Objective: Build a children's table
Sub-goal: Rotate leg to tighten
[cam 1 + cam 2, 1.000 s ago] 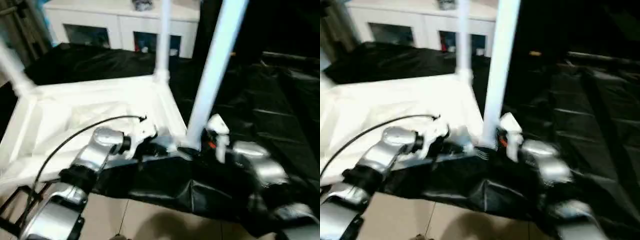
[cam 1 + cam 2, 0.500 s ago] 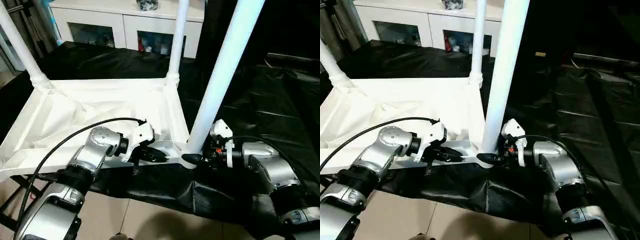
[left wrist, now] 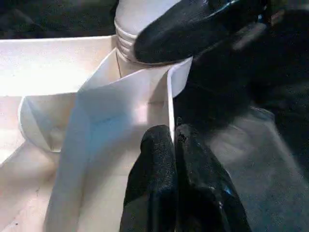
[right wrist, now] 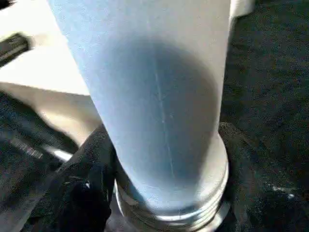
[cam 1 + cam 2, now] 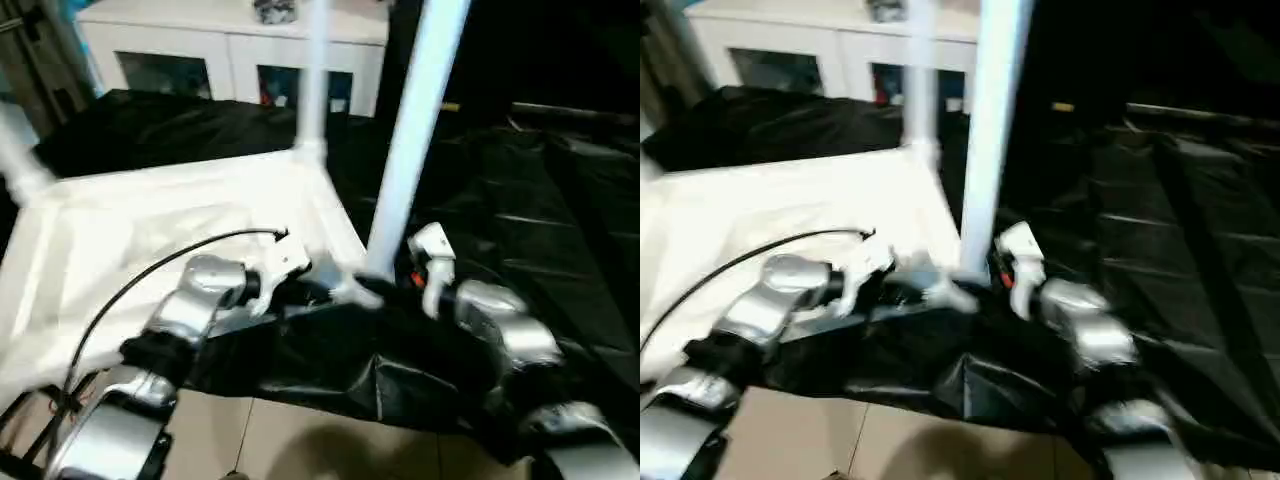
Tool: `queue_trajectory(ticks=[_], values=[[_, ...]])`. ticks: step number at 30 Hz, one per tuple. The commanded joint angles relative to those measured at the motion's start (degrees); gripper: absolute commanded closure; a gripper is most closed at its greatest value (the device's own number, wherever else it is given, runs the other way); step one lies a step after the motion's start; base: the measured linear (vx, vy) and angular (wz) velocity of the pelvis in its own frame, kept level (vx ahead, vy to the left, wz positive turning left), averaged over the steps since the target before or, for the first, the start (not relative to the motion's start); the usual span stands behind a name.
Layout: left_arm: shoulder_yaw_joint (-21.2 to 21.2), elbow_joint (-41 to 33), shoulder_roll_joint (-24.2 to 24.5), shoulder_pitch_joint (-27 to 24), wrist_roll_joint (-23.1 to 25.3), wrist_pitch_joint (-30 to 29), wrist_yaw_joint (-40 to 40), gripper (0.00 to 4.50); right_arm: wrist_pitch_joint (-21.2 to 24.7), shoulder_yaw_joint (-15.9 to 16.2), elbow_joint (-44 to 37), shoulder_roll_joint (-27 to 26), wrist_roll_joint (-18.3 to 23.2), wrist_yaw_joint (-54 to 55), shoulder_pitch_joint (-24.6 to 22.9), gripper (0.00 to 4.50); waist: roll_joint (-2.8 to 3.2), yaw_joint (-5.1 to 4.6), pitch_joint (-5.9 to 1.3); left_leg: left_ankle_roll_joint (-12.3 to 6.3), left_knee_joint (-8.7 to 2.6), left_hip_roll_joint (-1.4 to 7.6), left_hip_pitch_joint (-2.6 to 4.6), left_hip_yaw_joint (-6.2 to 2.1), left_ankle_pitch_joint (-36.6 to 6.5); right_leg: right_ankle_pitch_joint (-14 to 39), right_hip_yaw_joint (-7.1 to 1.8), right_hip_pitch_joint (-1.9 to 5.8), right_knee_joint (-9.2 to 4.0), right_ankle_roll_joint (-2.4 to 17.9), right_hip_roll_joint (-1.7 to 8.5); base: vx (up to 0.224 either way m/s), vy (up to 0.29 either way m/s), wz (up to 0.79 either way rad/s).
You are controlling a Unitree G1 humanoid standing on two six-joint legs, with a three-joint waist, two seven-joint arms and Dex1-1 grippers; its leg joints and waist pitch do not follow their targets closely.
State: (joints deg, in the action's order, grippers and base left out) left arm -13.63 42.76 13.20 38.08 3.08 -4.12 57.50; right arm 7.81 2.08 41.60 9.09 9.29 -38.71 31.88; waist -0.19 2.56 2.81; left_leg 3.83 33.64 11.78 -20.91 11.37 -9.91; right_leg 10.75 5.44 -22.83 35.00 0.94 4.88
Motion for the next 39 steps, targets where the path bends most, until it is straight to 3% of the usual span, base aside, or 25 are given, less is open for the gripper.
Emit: queue_trajectory(ticks=[1, 4, 6, 12, 18, 22, 27, 32, 34, 39], values=[[-0.9, -0.3, -4.0, 2.1, -0.9, 0.7, -1.7, 4.5, 0.9, 2.1, 4.9, -3.1, -2.3, 4.4, -0.2, 1.75, -0.15, 0.05, -3.29, -0.96, -3.89, 1.71, 0.74, -1.17, -15.0, 20.0, -3.21, 2.18, -5.55, 9.9, 3.92, 0.0, 0.0, 0.0], [-1.1, 1.2, -5.7, 3.6, 0.2, 0.3, -5.4, 4.5, -0.8, 2.8, 6.6, -5.9, -3.5, 7.3, 0.9, 1.75, -0.15, -0.07, -3.37, -0.77, -3.93, 1.7, 0.74, -1.19, -15.5, 19.2, -3.21, 2.31, -5.48, 10.2, 3.93, 0.0, 0.0, 0.0], [-1.0, 1.6, -6.3, 4.0, 0.7, 0.4, -6.0, 4.5, -1.3, 2.6, 7.8, -6.7, -3.3, 6.4, 1.7, 1.2, -0.18, -0.06, -3.39, -1.45, -3.85, 1.64, 0.6, -1.1, -15.2, 18.0, -3.24, 2.4, -5.44, 10.5, 3.9, 0.0, 0.0, 0.0], [-1.3, 0.8, -5.5, 2.9, 0.0, 1.8, -2.7, 4.5, -2.4, 3.7, 6.8, -4.8, -3.9, 2.0, 1.6, 0.63, -0.19, 0.01, -3.36, -2.12, -3.89, 1.71, 0.48, -1.12, -15.0, 17.6, -3.24, 2.55, -5.36, 10.7, 3.96, 0.0, 0.0, 0.0], [-2.5, -1.9, -3.0, 0.9, -1.5, 3.1, 5.1, 4.5, -3.9, 5.4, 1.9, 0.1, -2.6, -10.1, -0.6, 0.63, -0.31, 0.55, -3.57, -3.91, -3.7, 1.89, 0.23, -1.06, -12.8, 12.9, -3.26, 3.02, -4.79, 11.9, 3.92, 0.0, 0.0, 0.0], [-3.1, -2.8, -0.3, -0.1, -1.9, 4.1, 10.1, 4.5, -3.5, 6.3, -4.2, 4.6, -1.1, -19.5, -3.4, 0.63, -0.18, 1.37, -3.63, -4.83, -3.61, 2.16, 0.4, -0.77, -11.4, 8.9, -3.25, 2.84, -4.3, 13.3, 3.68, 0.0, 0.0, 0.0], [-3.5, -3.0, 2.2, -0.5, -1.4, 4.5, 14.0, 4.5, -0.6, 8.0, -9.4, 8.9, 0.7, -27.4, -6.2, 0.63, -0.33, 1.96, -3.47, -4.1, -3.69, 2.12, 0.45, -0.77, -13.2, 13.0, -3.24, 2.85, -4.69, 12.3, 3.9, 0.0, 0.0, 0.0], [-3.6, -3.2, 3.8, -0.8, -1.4, 4.5, 16.3, 4.5, 1.5, 8.6, -12.4, 10.9, 0.9, -30.9, -7.8, 1.01, -0.14, 2.52, -3.45, -3.3, -3.82, 2.2, 0.61, -0.88, -13.0, 14.4, -3.28, 2.66, -4.75, 11.4, 3.89, 0.0, 0.0, 0.0], [-3.6, -3.3, 3.9, -0.8, -1.5, 4.5, 16.5, 4.5, 1.6, 8.6, -12.6, 10.9, 1.0, -31.0, -7.9, 1.37, -0.25, 2.43, -3.46, -3.08, -3.89, 2.21, 0.54, -0.92, -13.2, 14.1, -3.23, 2.71, -4.74, 11.6, 3.93, 0.0, 0.0, 0.0], [-3.6, -3.2, 4.0, -0.7, -1.8, 4.6, 16.7, 4.5, 2.4, 8.9, -13.3, 10.4, 1.1, -30.1, -8.3, 1.69, -0.26, 2.42, -3.49, -2.78, -3.85, 2.15, 0.54, -0.91, -13.3, 14.5, -3.25, 2.65, -4.8, 11.5, 3.96, 0.0, 0.0, 0.0]])
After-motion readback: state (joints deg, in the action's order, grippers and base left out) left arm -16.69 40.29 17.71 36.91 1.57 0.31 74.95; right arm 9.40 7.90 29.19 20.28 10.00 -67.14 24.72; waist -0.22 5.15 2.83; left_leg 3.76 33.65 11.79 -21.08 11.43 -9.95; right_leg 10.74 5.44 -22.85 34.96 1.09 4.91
